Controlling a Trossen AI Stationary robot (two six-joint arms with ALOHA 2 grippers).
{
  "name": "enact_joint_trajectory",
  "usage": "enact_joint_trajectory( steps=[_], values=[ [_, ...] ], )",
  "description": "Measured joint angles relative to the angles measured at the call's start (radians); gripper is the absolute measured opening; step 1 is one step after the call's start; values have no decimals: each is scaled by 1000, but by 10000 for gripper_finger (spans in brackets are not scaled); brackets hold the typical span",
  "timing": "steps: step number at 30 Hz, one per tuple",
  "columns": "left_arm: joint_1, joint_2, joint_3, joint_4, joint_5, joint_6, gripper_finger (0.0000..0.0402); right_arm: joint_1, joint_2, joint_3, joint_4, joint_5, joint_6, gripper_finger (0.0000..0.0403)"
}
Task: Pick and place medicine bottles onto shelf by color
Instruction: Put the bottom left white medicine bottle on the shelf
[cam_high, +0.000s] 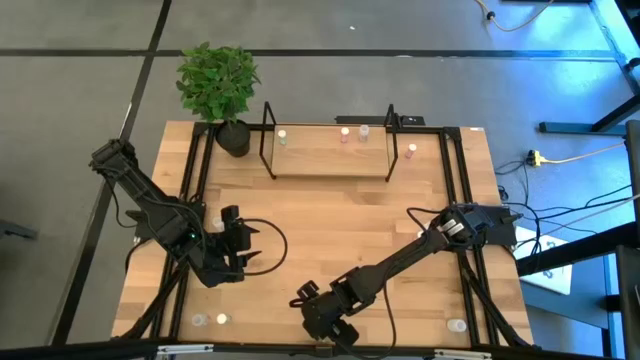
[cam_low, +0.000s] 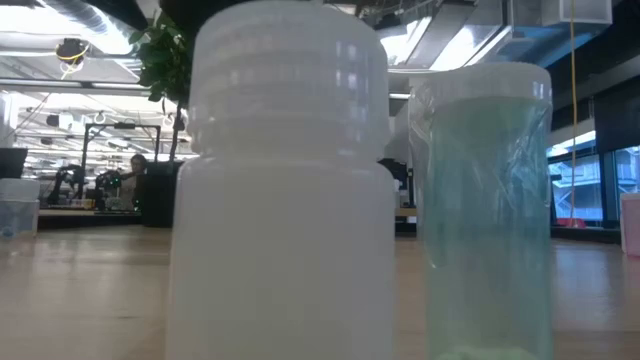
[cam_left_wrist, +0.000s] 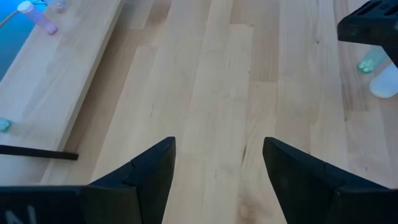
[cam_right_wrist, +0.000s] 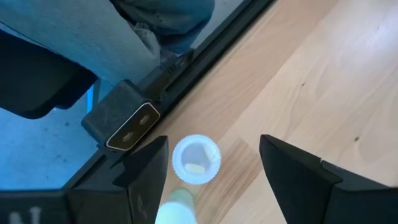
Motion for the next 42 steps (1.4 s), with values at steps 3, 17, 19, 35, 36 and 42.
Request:
enact_joint_trajectory(
  steps=[3, 17, 19, 35, 36, 42],
  values=[
    [0, 0, 0, 0, 2, -13, 236, 0, 0, -18, 5, 0, -1, 255],
    [0, 0, 0, 2, 6, -12, 236, 6, 9, -62, 66, 0, -5, 255],
    [-3, 0, 0, 3, 8, -12, 236, 6, 27, -62, 76, -1, -4, 255],
    [-137, 0, 0, 229, 134, 207, 236, 6, 44, -63, 88, -2, 12, 255],
    [-146, 0, 0, 239, 139, 209, 236, 6, 44, -63, 88, -2, 22, 255],
    [-190, 0, 0, 249, 138, 201, 236, 6, 44, -63, 88, 0, 28, 253]
  ],
)
